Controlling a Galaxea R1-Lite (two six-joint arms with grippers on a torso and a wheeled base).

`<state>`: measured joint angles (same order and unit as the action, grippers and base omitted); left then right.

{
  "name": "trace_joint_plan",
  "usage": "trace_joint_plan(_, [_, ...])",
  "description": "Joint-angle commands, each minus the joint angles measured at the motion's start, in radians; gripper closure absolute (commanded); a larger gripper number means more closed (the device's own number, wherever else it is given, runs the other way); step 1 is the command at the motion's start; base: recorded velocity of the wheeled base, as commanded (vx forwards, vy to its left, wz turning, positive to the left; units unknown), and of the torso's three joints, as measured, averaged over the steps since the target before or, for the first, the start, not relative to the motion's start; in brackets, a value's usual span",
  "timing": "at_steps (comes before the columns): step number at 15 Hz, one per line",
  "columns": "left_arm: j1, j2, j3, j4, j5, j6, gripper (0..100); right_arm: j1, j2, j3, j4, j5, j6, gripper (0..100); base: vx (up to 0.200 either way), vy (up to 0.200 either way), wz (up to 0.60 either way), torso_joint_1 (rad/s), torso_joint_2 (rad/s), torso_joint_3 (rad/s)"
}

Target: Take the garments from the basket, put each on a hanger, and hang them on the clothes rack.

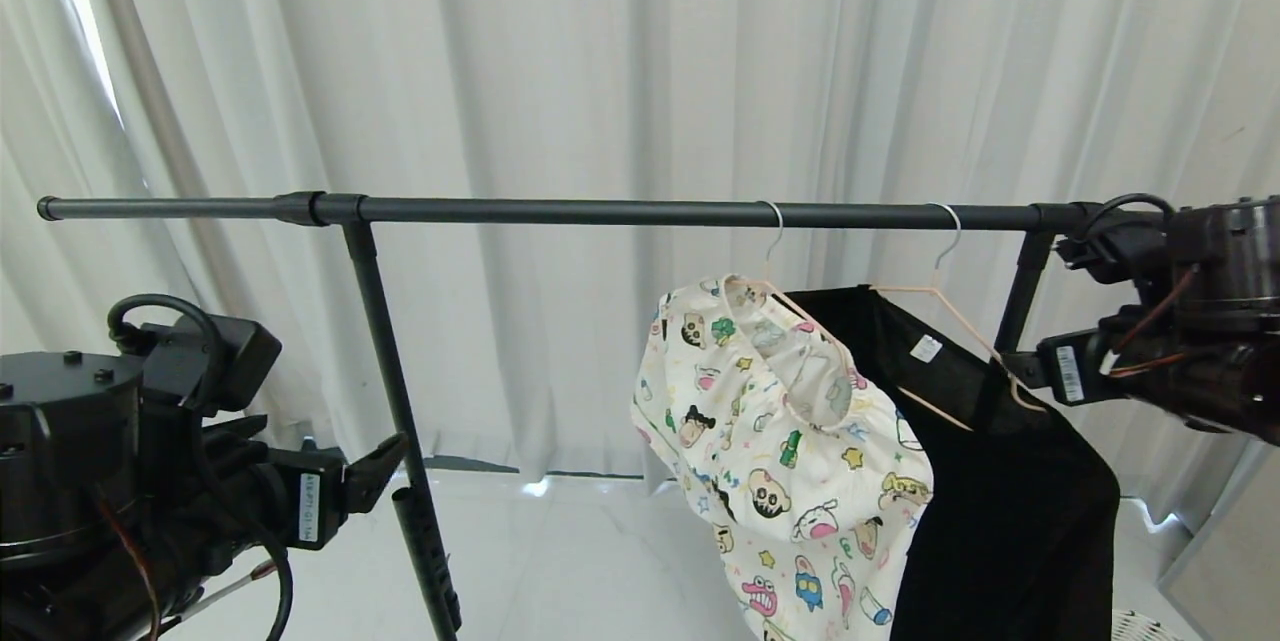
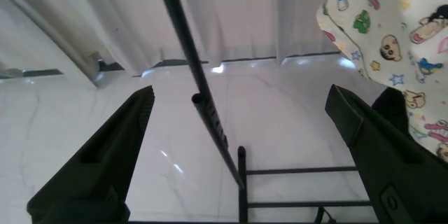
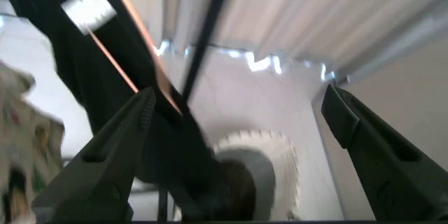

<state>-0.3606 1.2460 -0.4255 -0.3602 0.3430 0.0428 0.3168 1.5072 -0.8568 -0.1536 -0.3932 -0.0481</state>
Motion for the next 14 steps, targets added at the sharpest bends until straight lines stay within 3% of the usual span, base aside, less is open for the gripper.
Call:
trace_joint_plan(1, [0.017, -0.056, 0.036, 0.000, 0.014, 0.000, 0, -0.028, -0.240, 0.004, 0.174, 0.005, 0.039, 0, 0.000, 0.000, 0.00, 0.000, 0.00, 0.000])
trace_joint_plan(5, [0.025, -0.234, 0.145, 0.000, 0.103, 0.005, 0, -0.105, -0.521, 0.012, 0.540, 0.002, 0.034, 0, 0.000, 0.000, 0.00, 0.000, 0.00, 0.000])
trace_joint_plan(6, [0.025, -0.342, 0.220, 0.001, 0.179, 0.006, 0, -0.114, -0.644, 0.048, 0.635, 0.004, 0.036, 0, 0.000, 0.000, 0.00, 0.000, 0.00, 0.000])
trace_joint_plan(10, [0.025, -0.649, 0.403, 0.006, 0.556, 0.039, 0, -0.116, -1.053, 0.318, 0.637, -0.007, 0.024, 0, 0.000, 0.000, 0.00, 0.000, 0.00, 0.000])
trace_joint_plan(12, [0.022, -0.820, 0.426, 0.020, 0.564, 0.091, 0, -0.116, -1.225, 0.380, 0.637, -0.013, 0.016, 0, 0.000, 0.000, 0.00, 0.000, 0.00, 0.000])
trace_joint_plan(14, [0.020, -1.053, 0.426, 0.153, 0.565, 0.192, 0, -0.116, -1.377, 0.444, 0.637, -0.053, -0.041, 0, 0.000, 0.000, 0.00, 0.000, 0.00, 0.000])
